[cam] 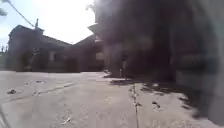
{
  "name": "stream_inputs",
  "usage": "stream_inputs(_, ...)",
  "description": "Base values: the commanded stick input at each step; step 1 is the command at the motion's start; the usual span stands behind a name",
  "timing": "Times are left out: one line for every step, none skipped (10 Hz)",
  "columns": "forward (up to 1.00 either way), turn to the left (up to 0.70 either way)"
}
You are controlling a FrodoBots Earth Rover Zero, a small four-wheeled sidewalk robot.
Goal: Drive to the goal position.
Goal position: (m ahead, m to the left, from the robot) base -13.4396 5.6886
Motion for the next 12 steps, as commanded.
stream_inputs(1.0,0.1)
stream_inputs(1.0,0.23)
stream_inputs(1.0,0.43)
stream_inputs(1.0,0.49)
stream_inputs(1.0,0.5)
stream_inputs(1.0,0.27)
stream_inputs(1.0,0.1)
stream_inputs(1.0,0.1)
stream_inputs(1.0,0.1)
stream_inputs(0.7,0.07)
stream_inputs(0.07,0.01)
stream_inputs(0.0,0.0)
